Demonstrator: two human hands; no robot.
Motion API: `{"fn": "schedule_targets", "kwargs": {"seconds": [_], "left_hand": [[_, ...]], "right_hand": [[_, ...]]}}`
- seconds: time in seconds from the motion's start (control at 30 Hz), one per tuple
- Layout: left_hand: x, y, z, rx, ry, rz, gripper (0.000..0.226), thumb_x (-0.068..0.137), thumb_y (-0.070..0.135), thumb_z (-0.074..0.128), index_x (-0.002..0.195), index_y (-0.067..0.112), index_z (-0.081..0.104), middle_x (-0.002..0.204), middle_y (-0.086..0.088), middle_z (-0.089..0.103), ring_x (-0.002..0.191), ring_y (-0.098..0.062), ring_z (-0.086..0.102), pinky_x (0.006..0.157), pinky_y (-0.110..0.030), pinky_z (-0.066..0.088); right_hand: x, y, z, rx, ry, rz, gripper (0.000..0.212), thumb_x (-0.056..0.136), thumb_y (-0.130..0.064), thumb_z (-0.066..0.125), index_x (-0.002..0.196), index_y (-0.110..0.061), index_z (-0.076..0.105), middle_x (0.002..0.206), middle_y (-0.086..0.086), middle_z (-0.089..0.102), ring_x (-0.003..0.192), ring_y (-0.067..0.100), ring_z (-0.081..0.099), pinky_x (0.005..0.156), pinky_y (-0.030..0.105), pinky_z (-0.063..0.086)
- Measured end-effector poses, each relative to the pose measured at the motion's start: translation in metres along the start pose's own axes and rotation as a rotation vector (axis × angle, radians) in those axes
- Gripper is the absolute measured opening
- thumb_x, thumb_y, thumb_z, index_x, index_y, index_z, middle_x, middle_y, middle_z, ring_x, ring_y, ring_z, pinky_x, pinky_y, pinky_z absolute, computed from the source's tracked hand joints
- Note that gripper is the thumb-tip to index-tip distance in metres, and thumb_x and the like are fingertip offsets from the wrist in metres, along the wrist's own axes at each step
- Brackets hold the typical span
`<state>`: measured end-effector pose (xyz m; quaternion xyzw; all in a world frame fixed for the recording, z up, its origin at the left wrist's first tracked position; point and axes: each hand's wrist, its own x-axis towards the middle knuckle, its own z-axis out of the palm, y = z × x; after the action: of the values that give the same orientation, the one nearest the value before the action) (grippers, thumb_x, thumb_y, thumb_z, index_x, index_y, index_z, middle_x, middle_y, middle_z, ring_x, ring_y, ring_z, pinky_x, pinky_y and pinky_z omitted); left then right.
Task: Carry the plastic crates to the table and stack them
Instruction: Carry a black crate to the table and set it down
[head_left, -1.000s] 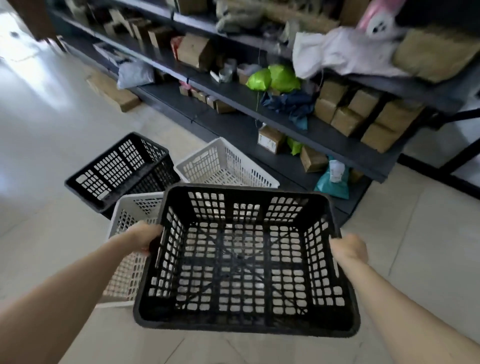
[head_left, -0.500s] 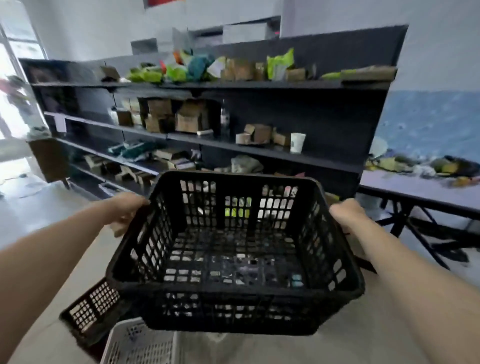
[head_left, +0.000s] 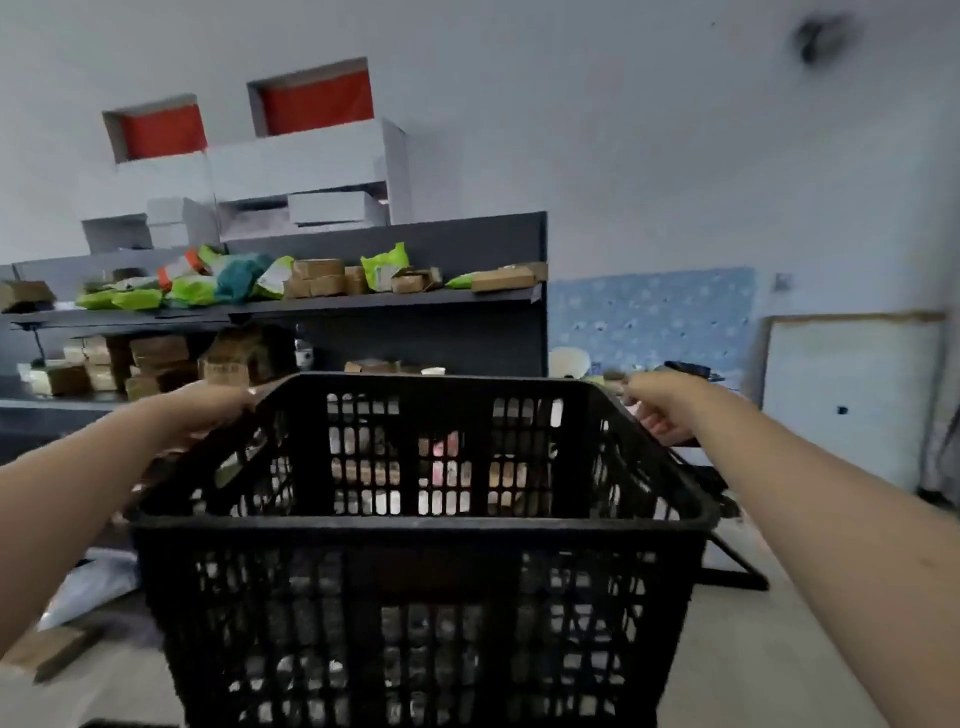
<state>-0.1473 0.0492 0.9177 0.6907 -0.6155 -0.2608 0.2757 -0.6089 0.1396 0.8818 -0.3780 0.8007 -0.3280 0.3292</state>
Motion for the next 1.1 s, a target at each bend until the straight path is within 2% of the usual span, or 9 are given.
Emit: {"fn": "schedule_targets", "kwargs": {"seconds": [0.1,0.23,0.3,0.37,0.47,0.6,0.67,0.9,1.1], "left_hand": [[-0.004,0.049,0.039,0.088,-0.026,0.043,0.034,0.09,0.029,0.057,0.108,0.0,0.058,0.1,-0.016,0.056,0.088,-0.03,0.051,0.083,-0.038,0.044],[-0.017,0.114,0.1,0.086,-0.139,0.065,0.019,0.091,0.021,0.054,0.081,0.006,0.049,0.072,-0.009,0.043,0.062,-0.023,0.039,0.057,-0.029,0.029],[-0.028,0.145,0.136,0.075,-0.198,0.071,0.015,0.091,0.02,0.051,0.086,0.006,0.049,0.068,-0.008,0.044,0.056,-0.022,0.039,0.053,-0.026,0.03],[-0.034,0.169,0.172,0.051,-0.274,0.081,0.017,0.091,0.016,0.048,0.076,0.007,0.048,0.055,-0.007,0.045,0.046,-0.02,0.041,0.046,-0.022,0.034],[-0.039,0.201,0.233,0.065,-0.355,0.073,0.027,0.091,0.014,0.049,0.064,0.012,0.045,0.037,0.002,0.042,0.031,-0.012,0.039,0.037,-0.017,0.033],[-0.026,0.238,0.3,0.088,-0.445,0.111,0.018,0.08,0.025,0.061,0.079,0.009,0.054,0.059,-0.004,0.052,0.051,-0.018,0.048,0.053,-0.023,0.041],[-0.013,0.258,0.331,0.096,-0.472,0.149,0.022,0.086,0.024,0.063,0.091,0.005,0.053,0.069,-0.007,0.055,0.058,-0.019,0.053,0.054,-0.025,0.046],[0.076,0.338,0.447,0.175,-0.586,0.198,0.021,0.091,0.021,0.062,0.087,0.007,0.048,0.049,-0.003,0.041,0.046,-0.015,0.043,0.047,-0.022,0.047],[0.172,0.432,0.536,0.233,-0.615,0.239,0.019,0.095,0.019,0.057,0.1,0.007,0.043,0.061,-0.006,0.042,0.051,-0.015,0.042,0.045,-0.021,0.047]], "right_hand": [[-0.001,0.038,-0.057,-0.027,0.068,0.029,0.033,0.094,-0.017,0.039,0.062,-0.014,0.037,0.049,0.004,0.034,0.041,0.015,0.029,0.036,0.021,0.026],[0.01,0.091,-0.137,-0.062,0.151,0.079,0.036,0.092,-0.016,0.036,0.057,-0.017,0.034,0.049,0.004,0.03,0.039,0.016,0.026,0.037,0.016,0.026],[0.016,0.119,-0.175,-0.088,0.162,0.105,0.038,0.091,-0.015,0.039,0.053,-0.015,0.033,0.043,0.004,0.03,0.031,0.016,0.027,0.037,0.016,0.025],[0.017,0.14,-0.207,-0.093,0.195,0.141,0.04,0.089,-0.008,0.038,0.051,-0.015,0.031,0.032,0.001,0.025,0.023,0.014,0.022,0.044,0.017,0.023],[0.026,0.169,-0.253,-0.063,0.297,0.151,0.037,0.087,0.0,0.041,0.053,-0.013,0.034,0.032,0.003,0.025,0.027,0.015,0.025,0.047,0.018,0.027],[0.059,0.21,-0.301,-0.069,0.386,0.182,0.03,0.084,0.002,0.048,0.058,-0.011,0.039,0.046,0.005,0.027,0.037,0.016,0.026,0.047,0.018,0.028],[0.084,0.228,-0.32,-0.063,0.41,0.205,0.027,0.085,0.0,0.05,0.061,-0.01,0.041,0.05,0.005,0.027,0.04,0.016,0.026,0.046,0.018,0.025],[0.201,0.255,-0.378,-0.179,0.409,0.359,0.018,0.085,-0.001,0.051,0.068,-0.006,0.045,0.052,0.008,0.029,0.048,0.019,0.03,0.053,0.026,0.029],[0.321,0.253,-0.425,-0.187,0.376,0.468,0.03,0.092,-0.008,0.047,0.063,-0.01,0.038,0.055,0.007,0.028,0.05,0.02,0.029,0.056,0.026,0.029]]}}
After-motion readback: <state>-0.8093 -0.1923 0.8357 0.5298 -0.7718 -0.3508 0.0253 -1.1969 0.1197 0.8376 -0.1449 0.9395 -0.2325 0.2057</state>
